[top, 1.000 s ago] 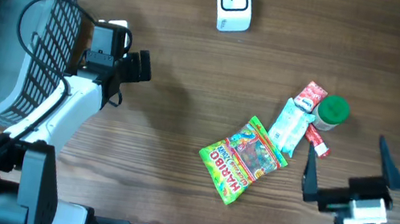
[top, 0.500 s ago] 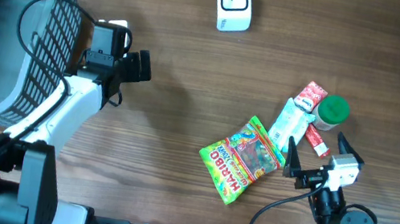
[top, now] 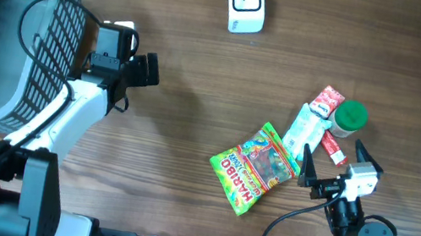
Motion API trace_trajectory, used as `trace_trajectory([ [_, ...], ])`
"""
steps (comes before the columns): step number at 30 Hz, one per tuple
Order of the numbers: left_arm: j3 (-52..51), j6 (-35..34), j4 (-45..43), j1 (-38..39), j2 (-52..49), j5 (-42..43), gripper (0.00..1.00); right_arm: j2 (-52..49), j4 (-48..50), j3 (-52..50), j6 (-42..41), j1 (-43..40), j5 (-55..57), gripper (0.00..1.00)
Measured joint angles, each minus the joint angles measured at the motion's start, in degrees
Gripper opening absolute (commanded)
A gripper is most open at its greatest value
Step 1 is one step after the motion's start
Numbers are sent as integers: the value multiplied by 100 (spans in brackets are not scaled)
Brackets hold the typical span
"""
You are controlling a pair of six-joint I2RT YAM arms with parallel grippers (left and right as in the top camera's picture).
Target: Scan the item barcode
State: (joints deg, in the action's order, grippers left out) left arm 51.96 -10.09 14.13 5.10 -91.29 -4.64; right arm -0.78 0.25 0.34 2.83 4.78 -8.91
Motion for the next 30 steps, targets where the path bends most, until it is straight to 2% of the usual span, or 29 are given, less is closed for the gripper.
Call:
trace_trajectory([
  [9,0,0,26,2,57,2,100,0,0,0,0,0,0,100],
  [11,-17,0,299,0,468,2,100,0,2,0,0,0,2,100],
  [13,-26,2,522,0,1196,0,100,0,2,0,0,0,2,100],
  [19,-22,2,844,0,4559,0,100,4,4,2,0,0,4,100],
  [23,4,2,970,0,6395,0,100,4,2,2,0,0,4,100],
  [26,4,0,1200,0,7071,0,100,4,4,2,0,0,4,100],
  [27,17,0,1368,-17,7567,0,100,4,11,0,0,0,7,100],
  [30,15,-4,2223,-192,8266,2,100,11,7,2,0,0,7,100],
])
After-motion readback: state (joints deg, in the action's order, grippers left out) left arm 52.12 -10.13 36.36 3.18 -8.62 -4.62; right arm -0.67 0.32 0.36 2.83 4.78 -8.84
